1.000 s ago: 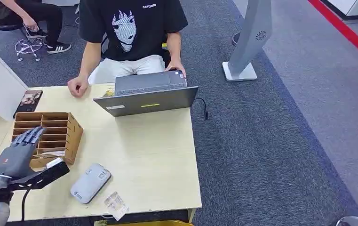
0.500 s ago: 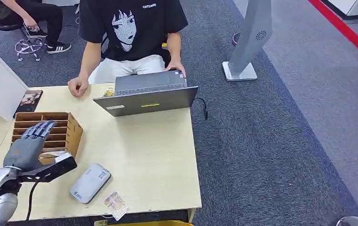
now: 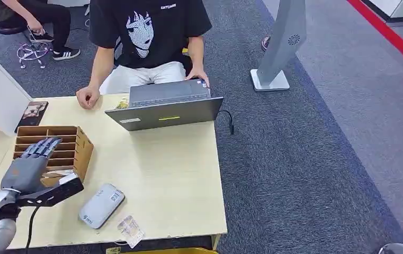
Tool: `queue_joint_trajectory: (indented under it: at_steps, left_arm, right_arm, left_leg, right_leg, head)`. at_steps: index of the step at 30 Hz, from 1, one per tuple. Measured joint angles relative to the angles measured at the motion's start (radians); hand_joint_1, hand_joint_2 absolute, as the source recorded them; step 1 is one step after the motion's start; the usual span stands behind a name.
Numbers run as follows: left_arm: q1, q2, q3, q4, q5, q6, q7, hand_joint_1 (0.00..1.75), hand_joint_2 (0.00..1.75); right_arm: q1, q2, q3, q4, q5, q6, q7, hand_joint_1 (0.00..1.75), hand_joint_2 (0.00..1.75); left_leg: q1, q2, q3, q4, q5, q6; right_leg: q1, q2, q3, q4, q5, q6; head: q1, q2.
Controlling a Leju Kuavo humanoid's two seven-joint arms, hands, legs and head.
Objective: Pass the card to the sensor for recognition and then transmit it.
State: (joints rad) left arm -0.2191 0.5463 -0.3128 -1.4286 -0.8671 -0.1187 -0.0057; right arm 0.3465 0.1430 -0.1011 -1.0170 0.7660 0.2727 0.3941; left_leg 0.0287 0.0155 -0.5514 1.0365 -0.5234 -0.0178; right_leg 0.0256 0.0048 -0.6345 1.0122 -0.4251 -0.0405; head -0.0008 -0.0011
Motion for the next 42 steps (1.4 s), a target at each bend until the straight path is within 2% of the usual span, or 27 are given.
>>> queue_joint_trajectory:
  at_steps: [7,13,21,23,25,28,30,31,33,36,42]
  left_arm:
    - [0.054,0.053,0.007,-0.076,0.100,-0.070,0.026,0.00,1.75]
    - [0.110,0.115,0.052,-0.132,0.124,-0.099,0.045,0.00,1.75]
    - [0.137,0.144,0.084,-0.144,0.121,-0.122,0.054,0.00,1.75]
    - [0.132,0.146,0.084,-0.140,0.106,-0.133,0.060,0.00,1.75]
    - [0.120,0.152,0.084,-0.130,0.095,-0.133,0.067,0.00,1.75]
    - [0.113,0.164,0.084,-0.123,0.093,-0.132,0.073,0.00,1.75]
    - [0.118,0.177,0.085,-0.123,0.093,-0.132,0.085,0.00,1.75]
    - [0.126,0.185,0.094,-0.125,0.093,-0.133,0.091,0.00,1.75]
    - [0.136,0.194,0.105,-0.129,0.091,-0.135,0.098,0.00,1.75]
    - [0.137,0.196,0.111,-0.130,0.072,-0.138,0.100,0.00,1.75]
    - [0.139,0.196,0.112,-0.130,0.062,-0.138,0.102,0.00,1.75]
  right_arm:
    - [0.021,-0.024,0.056,-0.010,-0.083,-0.088,0.044,0.00,1.75]
    - [0.033,-0.059,0.131,-0.018,-0.149,-0.169,0.077,0.00,1.75]
    - [0.016,-0.094,0.208,-0.005,-0.216,-0.208,0.093,0.00,1.75]
    - [-0.035,-0.095,0.221,0.062,-0.234,-0.211,0.048,0.00,1.75]
    - [-0.099,-0.095,0.226,0.178,-0.253,-0.209,-0.029,0.00,1.75]
    - [-0.139,-0.095,0.229,0.262,-0.264,-0.214,-0.054,0.00,1.75]
    - [-0.118,-0.097,0.235,0.246,-0.276,-0.237,0.004,0.00,1.75]
    - [-0.083,-0.103,0.251,0.184,-0.281,-0.264,0.065,0.00,1.75]
    - [-0.039,-0.112,0.276,0.111,-0.291,-0.313,0.121,0.00,1.75]
    - [-0.006,-0.124,0.304,0.049,-0.309,-0.373,0.156,0.00,1.75]
    - [0.024,-0.140,0.334,-0.007,-0.314,-0.380,0.162,0.00,1.75]
  left_leg:
    - [0.000,0.000,0.000,0.000,0.000,0.000]
    - [0.000,0.000,0.000,0.000,0.000,0.000]
    - [0.000,0.000,0.000,0.000,0.000,0.000]
    - [0.000,0.001,0.000,0.000,0.001,0.000]
    - [0.000,0.002,0.001,0.000,0.001,0.000]
    - [0.000,0.001,0.000,0.000,0.002,0.002]
    - [0.000,0.001,0.000,0.000,0.002,0.002]
    - [0.000,0.000,0.000,0.000,0.002,0.002]
    - [0.000,0.000,0.000,0.000,0.002,0.001]
    - [0.000,0.000,-0.001,0.000,0.002,0.001]
    - [-0.001,0.000,-0.001,0.000,0.001,0.002]
  right_leg:
    - [0.000,0.000,0.000,0.000,0.000,0.000]
    - [0.000,0.000,0.000,0.000,-0.001,0.001]
    - [0.000,0.000,0.000,0.000,0.000,0.000]
    - [0.000,0.001,0.000,0.000,0.000,0.000]
    - [0.000,0.002,0.000,0.000,0.001,0.000]
    - [0.000,0.001,0.000,0.000,0.001,0.000]
    - [0.000,0.000,0.000,0.000,0.001,0.000]
    - [0.000,0.000,0.000,0.000,0.001,0.000]
    - [0.000,0.000,0.000,0.000,0.001,0.000]
    - [0.000,0.000,-0.001,0.000,0.000,0.000]
    - [-0.001,0.000,0.000,0.000,0.001,0.001]
  head:
    - [0.000,0.000]
    - [0.000,0.000]
    - [0.000,0.000]
    - [0.000,0.000]
    - [0.000,0.000]
    - [0.000,0.000]
    - [0.000,0.000]
    - [0.000,0.000]
    - [0.000,0.000]
    - [0.001,0.000]
    - [0.000,0.000]
